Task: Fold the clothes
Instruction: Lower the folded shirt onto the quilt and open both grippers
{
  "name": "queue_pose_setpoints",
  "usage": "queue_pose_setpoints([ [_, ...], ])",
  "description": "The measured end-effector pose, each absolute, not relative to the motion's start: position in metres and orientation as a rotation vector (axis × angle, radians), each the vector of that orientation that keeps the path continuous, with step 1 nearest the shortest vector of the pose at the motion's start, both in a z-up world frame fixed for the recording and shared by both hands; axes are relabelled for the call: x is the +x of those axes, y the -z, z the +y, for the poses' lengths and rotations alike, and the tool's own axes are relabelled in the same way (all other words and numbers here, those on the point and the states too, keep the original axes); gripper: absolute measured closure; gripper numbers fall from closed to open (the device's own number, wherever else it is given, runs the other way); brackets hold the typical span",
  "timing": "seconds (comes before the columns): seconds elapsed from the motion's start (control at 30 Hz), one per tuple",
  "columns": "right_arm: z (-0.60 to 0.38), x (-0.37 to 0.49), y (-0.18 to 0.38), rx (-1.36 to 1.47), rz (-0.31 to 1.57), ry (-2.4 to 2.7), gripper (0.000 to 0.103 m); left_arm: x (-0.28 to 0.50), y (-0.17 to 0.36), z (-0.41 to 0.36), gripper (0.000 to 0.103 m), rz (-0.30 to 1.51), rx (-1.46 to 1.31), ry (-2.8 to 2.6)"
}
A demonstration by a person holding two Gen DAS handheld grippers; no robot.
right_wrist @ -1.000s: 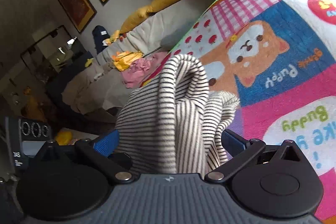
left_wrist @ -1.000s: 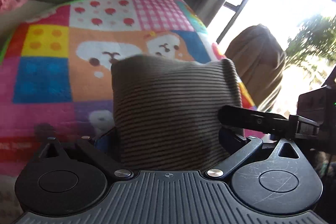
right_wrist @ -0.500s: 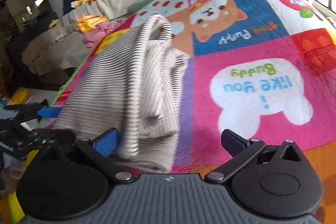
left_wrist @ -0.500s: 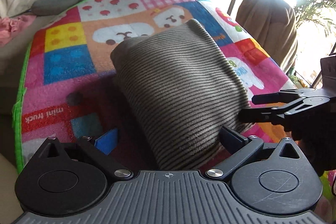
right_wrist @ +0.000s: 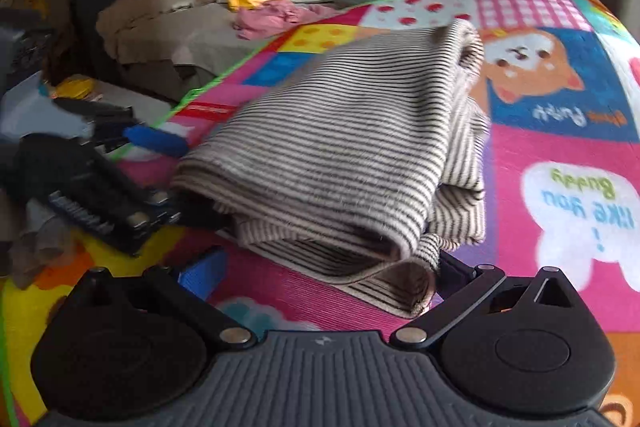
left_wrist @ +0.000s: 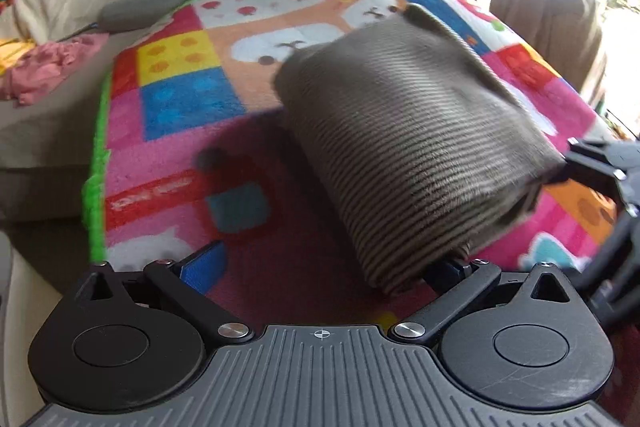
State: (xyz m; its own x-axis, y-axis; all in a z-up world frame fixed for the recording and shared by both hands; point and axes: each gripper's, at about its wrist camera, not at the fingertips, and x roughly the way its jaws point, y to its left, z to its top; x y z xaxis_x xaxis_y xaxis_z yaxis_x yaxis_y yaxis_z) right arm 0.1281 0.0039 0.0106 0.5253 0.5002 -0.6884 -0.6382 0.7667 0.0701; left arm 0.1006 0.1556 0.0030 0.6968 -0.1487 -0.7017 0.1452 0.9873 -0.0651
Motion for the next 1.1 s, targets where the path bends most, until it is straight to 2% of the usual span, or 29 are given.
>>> queue_pose_setpoints([
  [0.47, -0.022, 0.126, -0.021, -0.206, 0.752, -0.619, 0.0, 0.091, -0.008, 0.16, 0.0, 0.778, -0.07, 0.172],
  [0.67, -0.07, 0.154, -0.068, -0.135, 0.628, -0.538, 0.0, 0.072, -0.017, 0.136, 0.0, 0.768, -0.033, 0.278],
  [0.83, -0.086, 0.178, -0.129, -0.159, 0.408, -0.409, 0.0, 0.076, -0.012, 0.123, 0.0, 0.778, -0.027, 0.268],
  [0.97, -0.09, 0.185, -0.127, -0.12, 0.485, -0.429, 0.0, 0.089, -0.004, 0.119, 0.0, 0.776, -0.025, 0.208],
  [1.1, -0.069, 0.165, -0.075, -0.285, 0.668, -0.504, 0.0, 0.098, -0.003, 0.125, 0.0, 0.772, -0.032, 0.161],
])
